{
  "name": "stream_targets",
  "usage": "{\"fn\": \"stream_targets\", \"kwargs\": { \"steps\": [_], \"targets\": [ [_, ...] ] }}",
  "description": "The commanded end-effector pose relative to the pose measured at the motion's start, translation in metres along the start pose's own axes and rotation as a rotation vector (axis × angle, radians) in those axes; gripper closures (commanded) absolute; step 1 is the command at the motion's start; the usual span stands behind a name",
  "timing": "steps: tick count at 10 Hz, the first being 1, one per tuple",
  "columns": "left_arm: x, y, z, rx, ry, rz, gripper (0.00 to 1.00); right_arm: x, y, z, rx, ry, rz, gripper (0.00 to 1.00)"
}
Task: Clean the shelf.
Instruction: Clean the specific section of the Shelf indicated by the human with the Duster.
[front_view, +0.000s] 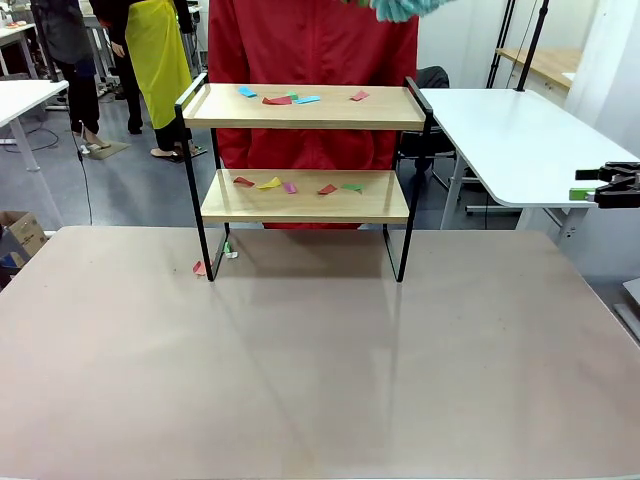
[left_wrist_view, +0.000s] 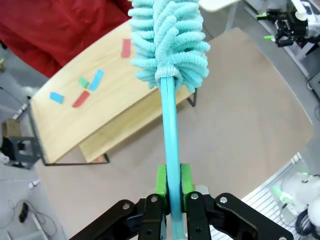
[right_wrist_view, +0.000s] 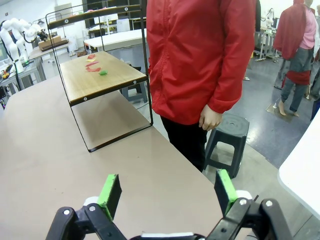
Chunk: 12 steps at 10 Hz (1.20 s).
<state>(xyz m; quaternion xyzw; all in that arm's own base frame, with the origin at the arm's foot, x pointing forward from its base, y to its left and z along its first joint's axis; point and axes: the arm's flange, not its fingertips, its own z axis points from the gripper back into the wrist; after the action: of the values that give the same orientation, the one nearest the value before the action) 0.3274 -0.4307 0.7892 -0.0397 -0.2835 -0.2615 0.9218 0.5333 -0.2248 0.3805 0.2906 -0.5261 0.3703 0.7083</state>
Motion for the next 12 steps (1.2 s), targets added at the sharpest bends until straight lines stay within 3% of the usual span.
{"fn": "stream_targets", "kwargs": {
  "steps": [1,4,7,12],
  "targets": [
    [0.012,-0.028,-0.012,0.012,-0.005,0.14,0.87,0.002,0.002,-0.001,0.002,-0.004,0.002,0.0],
    [0.015,-0.064,-0.039,0.041,0.009,0.359,0.87,0.002,0.002,-0.001,0.002,-0.004,0.002,0.0],
    [0.012,-0.086,-0.065,0.115,-0.059,0.481,0.87,0.002,0.002,-0.001,0.002,-0.004,0.002,0.0],
    [0.015,-0.079,-0.101,0.081,0.0,0.475,0.87,0.002,0.002,-0.001,0.002,-0.004,0.002,0.0]
  ]
}}
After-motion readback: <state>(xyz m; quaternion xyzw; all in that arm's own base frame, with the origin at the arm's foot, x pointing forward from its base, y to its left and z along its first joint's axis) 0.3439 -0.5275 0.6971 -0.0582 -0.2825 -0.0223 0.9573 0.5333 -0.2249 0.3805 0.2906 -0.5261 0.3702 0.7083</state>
